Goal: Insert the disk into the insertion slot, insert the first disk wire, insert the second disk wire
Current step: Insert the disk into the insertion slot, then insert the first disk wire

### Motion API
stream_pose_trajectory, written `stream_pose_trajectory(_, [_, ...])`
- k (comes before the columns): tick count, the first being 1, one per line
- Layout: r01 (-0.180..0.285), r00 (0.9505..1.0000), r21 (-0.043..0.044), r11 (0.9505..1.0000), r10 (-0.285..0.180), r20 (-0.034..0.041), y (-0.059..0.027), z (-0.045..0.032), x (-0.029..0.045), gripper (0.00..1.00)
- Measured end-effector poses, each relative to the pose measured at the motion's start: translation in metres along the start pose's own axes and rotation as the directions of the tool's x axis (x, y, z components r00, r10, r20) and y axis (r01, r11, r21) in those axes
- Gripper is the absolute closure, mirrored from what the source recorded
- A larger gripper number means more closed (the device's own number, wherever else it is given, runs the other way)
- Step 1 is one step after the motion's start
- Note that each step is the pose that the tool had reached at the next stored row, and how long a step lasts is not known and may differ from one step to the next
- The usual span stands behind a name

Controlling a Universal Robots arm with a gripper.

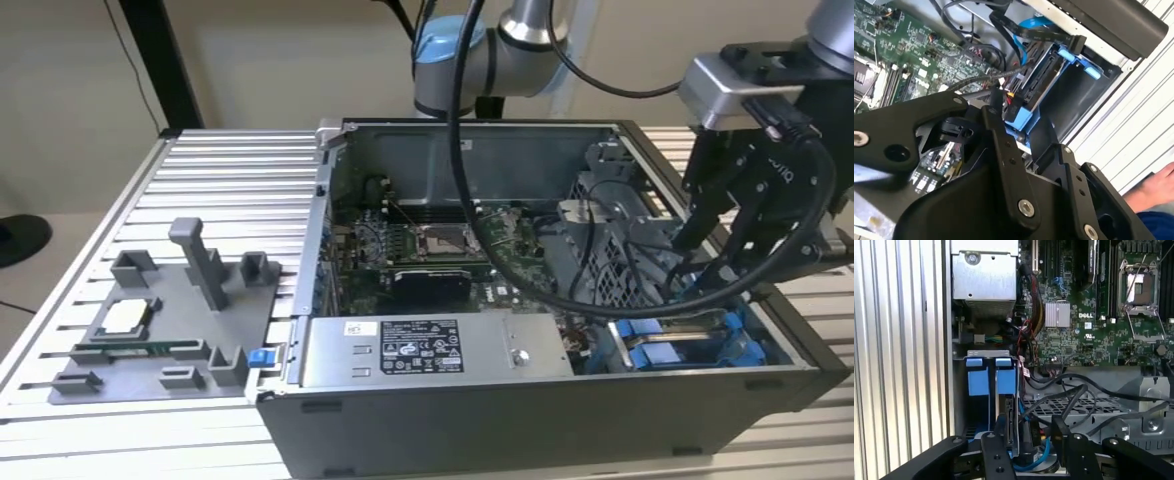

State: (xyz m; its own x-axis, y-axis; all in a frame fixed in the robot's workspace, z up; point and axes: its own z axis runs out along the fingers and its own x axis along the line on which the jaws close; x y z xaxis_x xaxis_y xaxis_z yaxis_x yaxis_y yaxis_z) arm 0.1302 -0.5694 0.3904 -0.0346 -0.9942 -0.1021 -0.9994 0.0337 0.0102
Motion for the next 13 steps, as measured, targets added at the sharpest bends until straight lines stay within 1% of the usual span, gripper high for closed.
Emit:
stream_pose_trajectory(3, [-0.001, 1.0000, -0.0031, 1.0000, 0.001, 0.0017, -0.0025, 0.0003, -0.0001, 0.00])
stream_pose_trajectory(4, [-0.002, 1.0000, -0.0043, 1.0000, 0.002, 0.0024, -0.0031, 0.0006, -0.0001, 1.00])
stream_pose_trajectory(9, [-0.006, 1.0000, -0.0175, 0.9998, 0.006, 0.0034, -0.0050, 0.0009, -0.0001, 1.00])
stream_pose_trajectory(13, [-0.013, 0.9999, -0.0210, 0.9997, 0.013, 0.0038, -0.0060, 0.0012, -0.0001, 1.00])
